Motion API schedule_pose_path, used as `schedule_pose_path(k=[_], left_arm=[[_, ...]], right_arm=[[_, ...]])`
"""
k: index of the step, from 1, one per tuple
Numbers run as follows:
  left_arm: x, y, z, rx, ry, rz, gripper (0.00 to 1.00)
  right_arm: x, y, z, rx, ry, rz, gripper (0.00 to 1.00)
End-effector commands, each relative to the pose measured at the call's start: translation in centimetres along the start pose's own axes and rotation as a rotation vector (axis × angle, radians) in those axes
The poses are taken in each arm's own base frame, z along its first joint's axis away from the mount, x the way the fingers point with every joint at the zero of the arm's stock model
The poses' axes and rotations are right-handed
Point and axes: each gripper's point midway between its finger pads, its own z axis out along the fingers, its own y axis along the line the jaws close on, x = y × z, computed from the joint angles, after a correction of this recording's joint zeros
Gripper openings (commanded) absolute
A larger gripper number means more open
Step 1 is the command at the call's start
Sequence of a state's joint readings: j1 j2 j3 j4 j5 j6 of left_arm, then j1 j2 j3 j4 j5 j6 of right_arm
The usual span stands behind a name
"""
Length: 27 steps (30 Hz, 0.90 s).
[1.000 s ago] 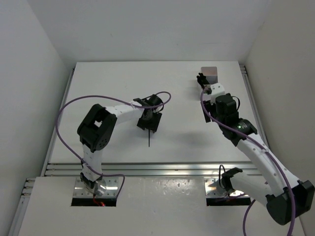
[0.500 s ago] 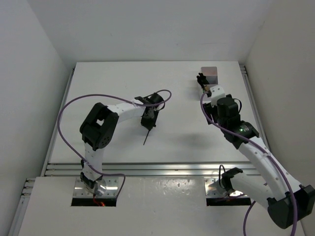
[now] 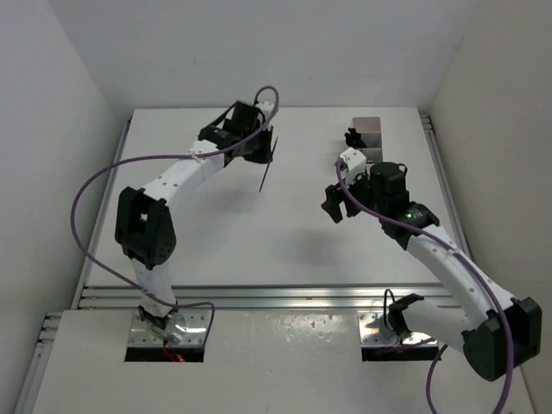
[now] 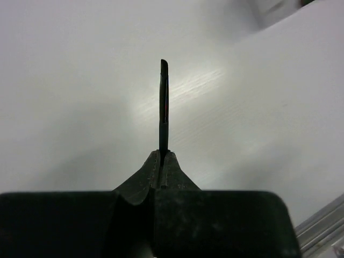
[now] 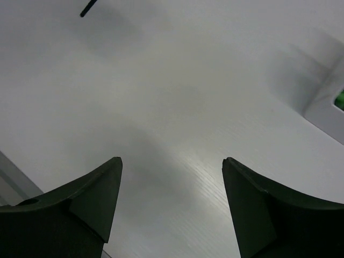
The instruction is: Organize the makeup
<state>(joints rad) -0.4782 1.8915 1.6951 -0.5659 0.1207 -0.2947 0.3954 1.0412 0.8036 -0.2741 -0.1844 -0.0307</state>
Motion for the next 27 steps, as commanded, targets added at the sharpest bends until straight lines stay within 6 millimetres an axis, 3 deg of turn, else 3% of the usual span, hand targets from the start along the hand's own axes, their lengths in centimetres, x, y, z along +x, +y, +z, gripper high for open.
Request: schedule_pose_path(k=[1,2,5,8,9,14,22,27], left_arm=[[-7.1,-4.8,-6.3,0.175,-0.247,0.109,0.00],[-7.6,-5.7,-7.6,0.193,-0.285,0.123,0.00],[-8.7,-7.4,-9.0,0.229,-0.364,0.151,0.00],[-8.5,-8.9,-9.3,0.264,-0.375,0.169,0.00],[-8.5,-8.8,-9.3,0.262,-0.376,0.178,0.00],[-8.6,-9.1,-9.8,0.273,-0.383,0.181,0.00],[-7.8,-9.6,-9.2,0.296,-0.367,0.188,0.00],[-6.6,-9.3,-8.3,0.291,-0.335,0.174,0.00]], right_arm=[[-6.8,3.1,1.0,-0.174,-0.203,0.090,0.75],[-7.5,3.1,2.3,-0.181,-0.226,0.097,0.75],[-10.3,3.9,3.5,-0.213,-0.292,0.173,0.75],[-12.1,4.3,4.3,-0.234,-0.346,0.224,0.74],[-11.7,4.6,5.1,-0.240,-0.330,0.254,0.74],[-13.2,4.0,6.3,-0.214,-0.393,0.322,0.71],[-13.2,3.5,9.6,-0.199,-0.393,0.409,0.67],[-14.1,3.5,10.6,-0.211,-0.415,0.431,0.63]])
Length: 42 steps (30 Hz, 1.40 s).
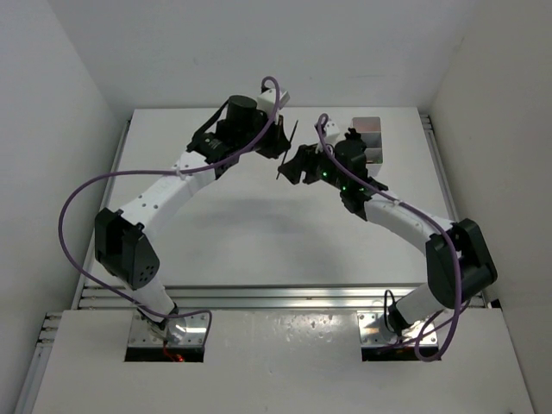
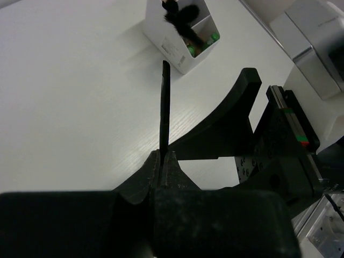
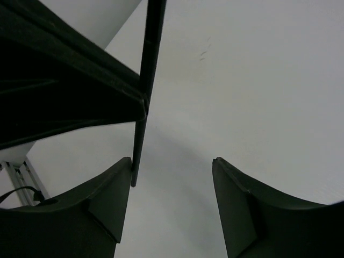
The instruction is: Organize the makeup
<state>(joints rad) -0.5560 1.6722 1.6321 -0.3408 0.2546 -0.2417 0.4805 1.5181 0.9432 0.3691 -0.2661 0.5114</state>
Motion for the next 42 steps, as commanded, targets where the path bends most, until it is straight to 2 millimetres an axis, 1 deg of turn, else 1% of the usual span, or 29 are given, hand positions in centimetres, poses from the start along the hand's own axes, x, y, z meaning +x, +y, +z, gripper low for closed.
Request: schedule_pose_path(k=[1,2,6,8,9,10,12,13,15,18,19,20,21,23,24,25,27,28,29,30,31,32,34,35,37,38,39,40,42], left_arm=[[0.0,-0.6,0.1,0.029,-0.012,0.006,0.00],[-0.2,-0.7,0.1,0.030,-0.020,0.008,0.00],[0.7,-0.7,0.3,0.036,0.000,-0.006,0.00],[0.7,-0.7,0.3,0.036,0.000,-0.006,0.00],[0.7,-0.7,0.3,0.036,0.000,-0.015,0.00],[0.7,-0.9,0.3,0.045,0.002,-0.015,0.00],[0.5,-0.9,0.3,0.047,-0.007,-0.013,0.00],[0.5,-0.9,0.3,0.047,-0.007,-0.013,0.00],[1.0,-1.0,0.4,0.054,0.004,-0.024,0.00],[1.0,-1.0,0.4,0.054,0.004,-0.025,0.00],[1.4,-1.1,0.5,0.063,0.014,-0.027,0.05],[1.4,-1.2,0.4,0.072,0.015,-0.016,0.16],[1.4,-1.2,0.4,0.073,0.015,-0.016,0.47],[1.1,-0.5,-0.2,0.076,0.013,-0.002,0.73],[0.5,0.2,-0.7,0.055,0.000,0.009,0.88],[0.2,0.6,-0.9,0.046,0.000,0.014,0.92],[0.0,2.0,-1.4,0.011,0.006,0.016,0.99],[-0.2,2.9,-1.8,-0.018,0.002,0.029,0.99],[-0.7,4.5,-2.3,-0.062,-0.007,0.029,1.00],[-0.6,5.3,-2.5,-0.084,-0.002,0.034,1.00],[-0.8,6.0,-3.1,-0.105,-0.005,0.038,1.00],[-0.8,7.4,-3.5,-0.141,0.000,0.037,1.00],[-0.3,8.8,-4.0,-0.167,0.007,0.032,1.00],[0.2,10.3,-4.4,-0.203,0.015,0.016,1.00],[0.7,11.4,-4.7,-0.224,0.023,0.002,1.00],[1.0,12.5,-5.0,-0.252,0.028,-0.009,1.00],[1.5,13.2,-4.8,-0.261,0.039,-0.018,1.00],[2.0,14.3,-4.7,-0.284,0.050,-0.029,1.00],[2.6,15.1,-4.4,-0.296,0.064,-0.041,1.00]], right_arm=[[-4.6,1.9,0.7,-0.054,-0.134,-0.008,0.61],[-4.9,1.9,0.7,-0.054,-0.143,-0.010,0.61],[-5.1,2.1,1.1,-0.068,-0.159,-0.014,0.55],[-5.1,2.0,1.3,-0.069,-0.165,-0.009,0.50],[-5.1,1.9,1.4,-0.068,-0.165,-0.006,0.46],[-4.9,1.7,1.5,-0.066,-0.159,-0.008,0.34],[-4.8,1.7,1.7,-0.068,-0.158,-0.003,0.20],[-4.5,1.7,1.9,-0.069,-0.152,-0.002,0.09],[-4.8,1.8,1.9,-0.076,-0.168,-0.002,0.01],[-4.5,1.4,1.9,-0.068,-0.174,0.001,0.00],[-4.5,1.4,1.8,-0.065,-0.177,-0.014,0.00],[-4.7,1.3,1.7,-0.062,-0.180,-0.032,0.00],[-4.9,0.9,1.6,-0.050,-0.182,-0.044,0.00],[-5.7,-0.2,1.0,-0.017,-0.192,-0.131,0.00],[-6.9,-1.0,0.6,0.011,-0.203,-0.202,0.00],[-7.7,-2.3,0.2,0.040,-0.211,-0.198,0.00],[-9.4,-3.3,-0.6,0.077,-0.217,-0.285,0.00],[-11.6,-5.5,-1.8,0.134,-0.253,-0.329,0.00],[-13.2,-6.3,-2.5,0.160,-0.278,-0.356,0.00],[-13.8,-6.9,-2.9,0.179,-0.284,-0.372,0.00],[-15.6,-9.5,-4.3,0.238,-0.311,-0.389,0.00],[-16.4,-10.5,-4.7,0.264,-0.311,-0.434,0.00],[-18.2,-13.7,-6.4,0.330,-0.326,-0.459,0.00],[-17.7,-15.2,-6.3,0.348,-0.309,-0.450,0.00],[-18.5,-17.9,-7.7,0.378,-0.321,-0.455,0.00],[-18.3,-20.3,-7.9,0.400,-0.329,-0.460,0.00],[-18.1,-20.6,-7.6,0.375,-0.327,-0.479,0.00],[-19.0,-21.4,-8.3,0.368,-0.361,-0.510,0.00],[-16.5,-23.8,-6.5,0.330,-0.313,-0.493,0.00]])
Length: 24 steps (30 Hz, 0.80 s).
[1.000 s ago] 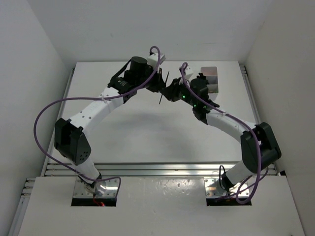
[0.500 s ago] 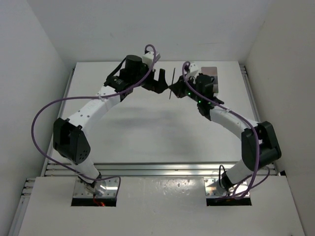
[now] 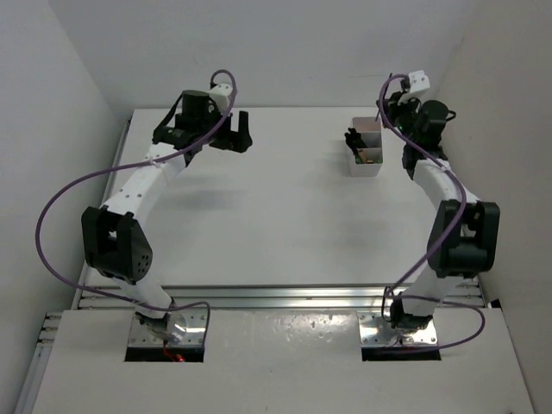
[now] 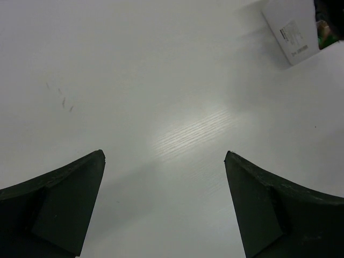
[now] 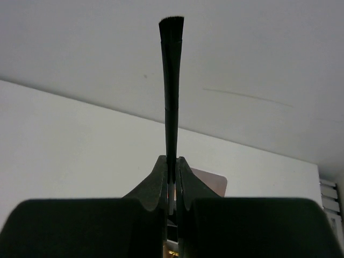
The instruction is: Organize the makeup
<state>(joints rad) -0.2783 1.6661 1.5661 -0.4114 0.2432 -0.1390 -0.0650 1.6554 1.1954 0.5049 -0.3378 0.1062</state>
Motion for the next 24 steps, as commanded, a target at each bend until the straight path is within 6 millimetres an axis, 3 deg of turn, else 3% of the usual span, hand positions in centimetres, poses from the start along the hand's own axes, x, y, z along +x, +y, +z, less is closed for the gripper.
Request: schedule_pose_path(k=[1,5,7,8,9,11,13,21,24], left_arm=[[0.3,1.2,0.2,-0.026,0.005,0.001,1.00],[1.6,3.2,1.4,-0.064,0.045,-0.044,1.00],[2.2,3.8,1.9,-0.074,0.065,-0.065,1.00],[1.8,3.8,1.9,-0.074,0.057,-0.063,1.00],[2.3,3.9,2.3,-0.075,0.069,-0.075,1.00],[2.9,4.5,2.5,-0.085,0.086,-0.095,1.00],[2.8,5.1,2.6,-0.094,0.084,-0.110,1.00],[2.7,5.8,2.9,-0.111,0.083,-0.115,1.00],[2.6,6.3,3.0,-0.119,0.081,-0.129,1.00]], right_arm=[[3.2,0.1,2.4,-0.131,-0.026,-0.053,0.00],[5.3,-0.5,3.6,-0.161,-0.064,-0.087,0.00],[7.2,-0.8,4.2,-0.160,-0.047,-0.090,0.00],[7.0,-0.9,4.4,-0.163,-0.051,-0.093,0.00],[8.6,-0.8,4.7,-0.171,-0.027,-0.090,0.00],[9.0,-0.9,4.8,-0.178,-0.032,-0.099,0.00],[10.7,-0.9,5.1,-0.179,-0.014,-0.093,0.00],[15.6,-1.0,4.2,-0.167,0.070,-0.106,0.00],[16.1,-1.1,3.9,-0.154,0.077,-0.106,0.12]])
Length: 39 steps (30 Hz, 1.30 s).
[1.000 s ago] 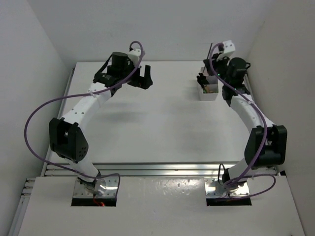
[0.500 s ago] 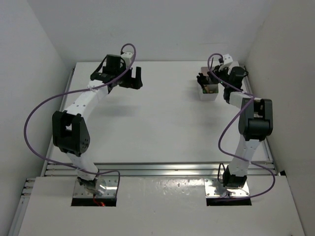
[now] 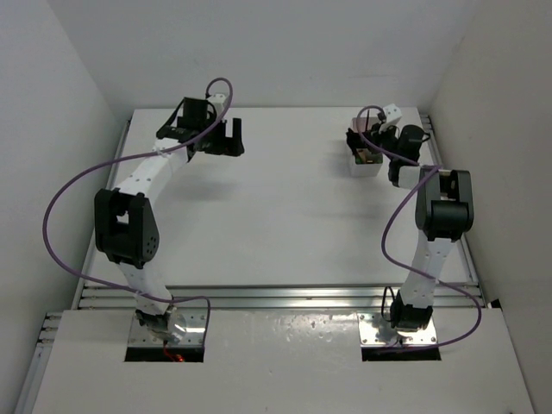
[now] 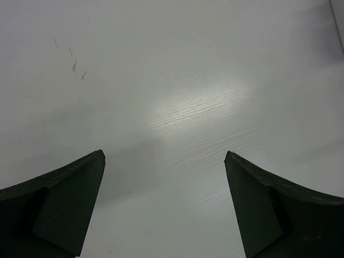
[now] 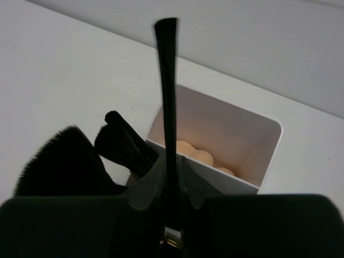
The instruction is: Organize the makeup
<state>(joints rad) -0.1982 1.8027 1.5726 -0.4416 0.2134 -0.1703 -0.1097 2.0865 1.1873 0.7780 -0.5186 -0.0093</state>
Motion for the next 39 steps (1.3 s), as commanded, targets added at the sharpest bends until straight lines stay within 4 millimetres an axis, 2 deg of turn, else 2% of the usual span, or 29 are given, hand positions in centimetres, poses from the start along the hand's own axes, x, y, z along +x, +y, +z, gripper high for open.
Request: schedule_pose_path(k=[1,4,5,7,9,10,13,14,15,17,18,19,20,21,22,23,24,25,26,27,28,29,30,31,32,33,35,36,39], left_arm=[[-2.4,0.5,-0.5,-0.008,-0.057,-0.021,1.00],[-2.4,0.5,-0.5,-0.008,-0.057,-0.021,1.00],[-2.4,0.5,-0.5,-0.008,-0.057,-0.021,1.00],[-2.5,0.4,-0.9,-0.008,-0.058,-0.021,1.00],[-2.9,0.3,-1.3,-0.007,-0.069,-0.019,1.00],[-2.5,0.3,-1.2,-0.008,-0.060,-0.021,1.00],[-3.0,0.1,-1.9,-0.006,-0.078,-0.017,1.00],[-3.4,0.0,-2.4,-0.005,-0.091,-0.014,1.00],[-3.5,0.5,-2.5,-0.013,-0.093,-0.008,1.00],[-4.4,0.9,-4.0,-0.039,-0.122,0.005,1.00],[-4.1,1.8,-4.4,-0.072,-0.118,-0.003,1.00],[-4.5,2.1,-5.0,-0.097,-0.133,0.012,1.00],[-3.6,3.1,-5.5,-0.137,-0.105,0.016,1.00],[-3.9,3.5,-6.6,-0.173,-0.115,0.028,1.00],[-2.8,5.5,-7.2,-0.270,-0.087,0.026,1.00],[-1.4,6.4,-7.8,-0.322,-0.037,0.031,1.00],[-0.4,7.7,-8.5,-0.382,-0.006,0.035,1.00],[1.3,9.6,-9.7,-0.484,0.033,0.027,1.00],[2.6,10.2,-10.3,-0.520,0.066,0.040,1.00],[3.8,11.0,-11.0,-0.556,0.083,0.034,1.00],[6.6,11.7,-11.3,-0.576,0.149,0.053,1.00],[7.0,11.4,-12.3,-0.576,0.136,0.062,1.00],[7.8,11.4,-12.6,-0.574,0.153,0.082,1.00],[9.7,11.6,-12.7,-0.568,0.196,0.073,1.00],[10.1,11.4,-12.8,-0.554,0.201,0.072,1.00],[10.7,11.3,-13.0,-0.554,0.211,0.063,1.00],[12.1,11.3,-12.9,-0.512,0.223,0.006,1.00],[11.6,11.1,-13.4,-0.493,0.197,-0.006,1.00],[11.2,11.3,-14.1,-0.461,0.145,-0.060,1.00]], right_arm=[[-1.4,-0.3,-0.1,0.009,-0.059,-0.076,0.16],[-2.3,-0.4,-0.6,0.022,-0.069,-0.092,0.28],[-3.4,-0.4,-1.0,0.027,-0.085,-0.108,0.32],[-3.8,-0.6,-1.3,0.040,-0.081,-0.126,0.35],[-5.2,-0.9,-1.8,0.052,-0.095,-0.143,0.40],[-4.7,-0.8,-2.0,0.058,-0.086,-0.132,0.41],[-6.8,-2.0,-3.6,0.115,-0.124,-0.113,0.46],[-6.2,-2.1,-4.2,0.133,-0.109,-0.092,0.47],[-7.5,-2.3,-4.8,0.148,-0.125,-0.093,0.53],[-7.4,-2.7,-6.2,0.199,-0.058,-0.063,0.61],[-10.2,-2.6,-7.4,0.222,-0.078,-0.080,0.65],[-8.2,-3.0,-8.2,0.262,0.024,-0.026,0.76],[-7.1,-3.4,-9.3,0.305,0.126,0.018,0.89],[-8.0,-3.4,-10.4,0.326,0.152,0.032,1.00],[-5.5,-2.6,-12.9,0.364,0.319,0.111,1.00],[-4.9,-2.9,-14.1,0.416,0.378,0.125,1.00],[-5.4,-3.1,-15.6,0.468,0.399,0.154,1.00],[-3.6,-1.7,-17.9,0.469,0.511,0.195,1.00],[-3.7,-1.5,-19.2,0.495,0.529,0.202,1.00],[-2.3,-0.6,-20.4,0.492,0.577,0.230,1.00],[-1.1,0.3,-22.1,0.511,0.650,0.274,1.00],[-1.7,0.7,-23.3,0.527,0.640,0.291,1.00],[0.0,1.9,-25.2,0.551,0.722,0.349,1.00],[0.0,2.3,-26.0,0.561,0.740,0.374,1.00],[-0.4,2.9,-26.7,0.573,0.735,0.403,1.00],[0.5,4.2,-28.2,0.574,0.808,0.450,1.00],[0.3,5.4,-29.3,0.576,0.823,0.498,1.00],[0.8,6.9,-30.7,0.560,0.890,0.536,1.00],[0.9,9.0,-32.8,0.563,0.944,0.601,1.00]])
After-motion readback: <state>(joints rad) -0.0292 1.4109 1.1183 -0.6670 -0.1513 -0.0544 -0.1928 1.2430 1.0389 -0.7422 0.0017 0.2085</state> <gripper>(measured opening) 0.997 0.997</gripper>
